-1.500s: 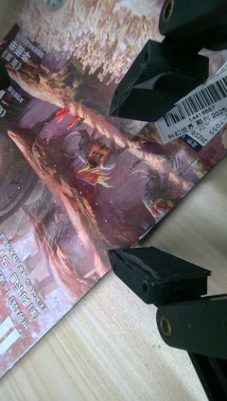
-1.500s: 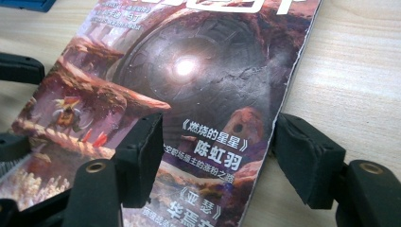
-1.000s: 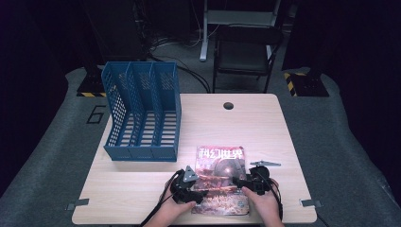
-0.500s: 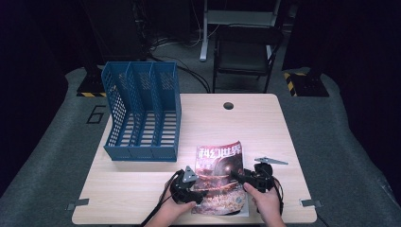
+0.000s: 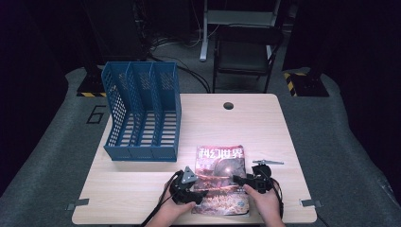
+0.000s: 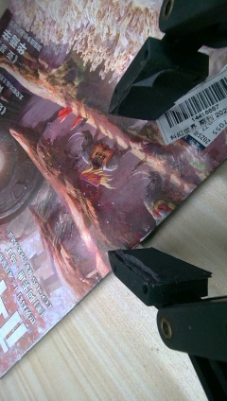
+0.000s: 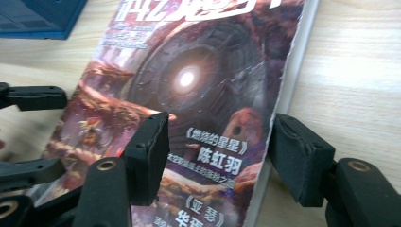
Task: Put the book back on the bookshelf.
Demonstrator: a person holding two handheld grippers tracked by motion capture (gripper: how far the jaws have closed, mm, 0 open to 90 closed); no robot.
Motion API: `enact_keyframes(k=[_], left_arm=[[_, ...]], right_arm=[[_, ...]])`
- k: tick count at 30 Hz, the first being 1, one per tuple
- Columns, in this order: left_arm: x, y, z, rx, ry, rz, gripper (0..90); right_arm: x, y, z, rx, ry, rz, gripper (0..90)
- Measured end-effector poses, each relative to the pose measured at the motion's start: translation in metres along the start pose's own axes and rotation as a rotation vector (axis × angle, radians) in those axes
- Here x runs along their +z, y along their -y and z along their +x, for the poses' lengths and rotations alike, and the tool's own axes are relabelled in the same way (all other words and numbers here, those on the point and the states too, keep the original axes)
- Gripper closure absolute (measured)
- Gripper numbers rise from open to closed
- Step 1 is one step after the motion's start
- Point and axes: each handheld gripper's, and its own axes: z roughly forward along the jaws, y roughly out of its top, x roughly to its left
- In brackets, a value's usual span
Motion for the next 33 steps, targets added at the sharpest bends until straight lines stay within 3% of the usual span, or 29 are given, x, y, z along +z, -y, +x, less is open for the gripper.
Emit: enact_keyframes(k=[2, 5, 18, 24, 33], left_arm=[[0.0, 0.0, -0.001, -0.009, 0.008, 0.003, 26.0], [0.0, 0.0, -0.001, -0.008, 0.005, 0.0, 26.0], [0.0, -0.001, -0.001, -0.011, 0.001, 0.005, 26.0], [0.0, -0.001, -0.001, -0.012, 0.0, 0.005, 26.0], [0.0, -0.002, -0.001, -0.014, 0.002, 0.016, 26.1]], right_arm=[[0.0, 0.0, -0.001, -0.019, 0.044, -0.007, 38.1], [0.001, 0.0, -0.003, -0.006, 0.042, -0.002, 38.2], [-0.004, 0.0, -0.003, 0.071, -0.027, -0.028, 36.0], [-0.011, 0.0, 0.0, 0.052, -0.056, -0.079, 37.2], [-0.017, -0.004, 0.006, 0.004, -0.076, -0.097, 38.3]])
